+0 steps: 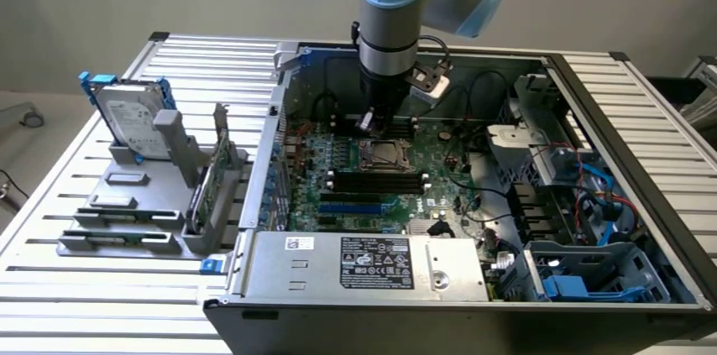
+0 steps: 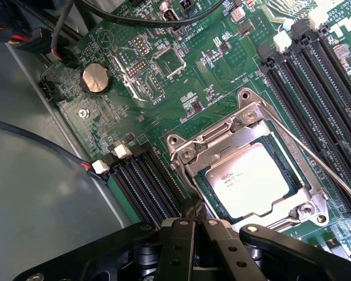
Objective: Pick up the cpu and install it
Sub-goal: 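Install the second cpu locking lever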
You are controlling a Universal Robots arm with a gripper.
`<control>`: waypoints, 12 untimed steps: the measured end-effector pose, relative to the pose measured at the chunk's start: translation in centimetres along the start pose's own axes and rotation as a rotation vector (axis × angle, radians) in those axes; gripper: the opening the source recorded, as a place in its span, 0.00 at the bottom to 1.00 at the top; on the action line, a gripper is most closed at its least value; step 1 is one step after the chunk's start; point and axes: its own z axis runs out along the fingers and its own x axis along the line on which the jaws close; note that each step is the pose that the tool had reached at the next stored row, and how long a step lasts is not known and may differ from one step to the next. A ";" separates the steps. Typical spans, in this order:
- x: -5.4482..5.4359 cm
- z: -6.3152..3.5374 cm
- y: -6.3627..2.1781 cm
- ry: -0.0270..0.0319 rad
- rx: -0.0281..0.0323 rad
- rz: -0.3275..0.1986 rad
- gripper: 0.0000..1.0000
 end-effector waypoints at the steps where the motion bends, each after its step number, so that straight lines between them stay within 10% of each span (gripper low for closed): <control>1: 0.0 0.00 0.00 0.0000 0.0000 0.000 0.11; 12: 0.0 0.00 0.00 0.0001 0.0000 0.000 0.11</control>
